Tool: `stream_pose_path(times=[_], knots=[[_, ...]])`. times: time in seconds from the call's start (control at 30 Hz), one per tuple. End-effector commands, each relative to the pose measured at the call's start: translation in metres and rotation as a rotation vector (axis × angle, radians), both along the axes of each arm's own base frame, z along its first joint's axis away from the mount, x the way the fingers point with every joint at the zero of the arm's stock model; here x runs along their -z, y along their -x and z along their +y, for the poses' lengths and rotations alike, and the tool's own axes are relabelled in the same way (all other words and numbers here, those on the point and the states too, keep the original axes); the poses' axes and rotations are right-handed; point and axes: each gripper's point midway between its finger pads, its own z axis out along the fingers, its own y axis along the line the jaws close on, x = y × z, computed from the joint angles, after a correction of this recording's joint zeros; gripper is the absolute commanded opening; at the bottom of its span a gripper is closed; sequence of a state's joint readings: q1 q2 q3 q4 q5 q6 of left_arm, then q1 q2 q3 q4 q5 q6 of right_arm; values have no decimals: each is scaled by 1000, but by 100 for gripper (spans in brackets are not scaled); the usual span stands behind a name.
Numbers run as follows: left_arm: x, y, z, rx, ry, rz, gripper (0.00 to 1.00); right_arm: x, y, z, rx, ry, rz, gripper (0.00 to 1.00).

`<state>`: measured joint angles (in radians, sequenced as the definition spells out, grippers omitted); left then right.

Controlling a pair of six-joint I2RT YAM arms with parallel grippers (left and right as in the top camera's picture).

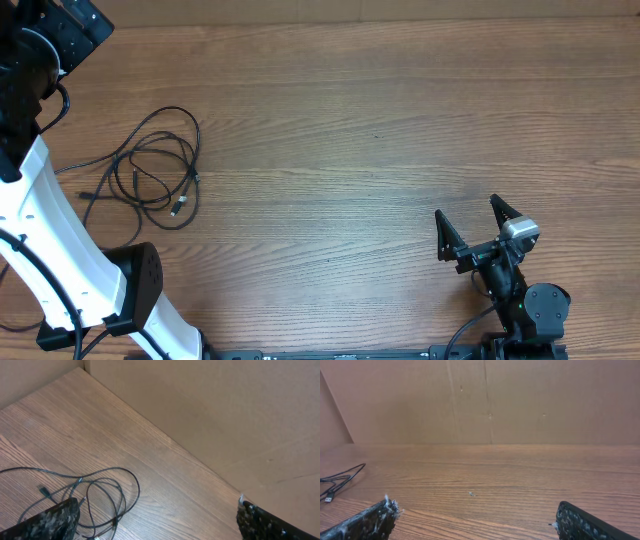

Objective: Untangle cables

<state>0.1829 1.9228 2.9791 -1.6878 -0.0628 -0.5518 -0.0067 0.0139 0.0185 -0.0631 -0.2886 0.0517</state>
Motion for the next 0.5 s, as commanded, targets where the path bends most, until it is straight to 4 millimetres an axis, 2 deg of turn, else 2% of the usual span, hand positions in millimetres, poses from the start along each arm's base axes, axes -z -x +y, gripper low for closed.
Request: stream_pose_path(times=[0.0, 0.17, 0.33, 0.47], knots=[[2, -2, -1, -2, 10, 4, 100, 1, 0, 0, 0, -4, -4, 100], [5, 1, 8, -24, -48, 33, 100, 1, 0, 0, 0, -4, -4, 100], [25, 9, 5, 38, -86, 130, 100, 1, 0, 0, 0, -4, -4, 100], [30, 6, -5, 138, -133, 83, 100, 1, 0, 0, 0, -4, -4, 100]])
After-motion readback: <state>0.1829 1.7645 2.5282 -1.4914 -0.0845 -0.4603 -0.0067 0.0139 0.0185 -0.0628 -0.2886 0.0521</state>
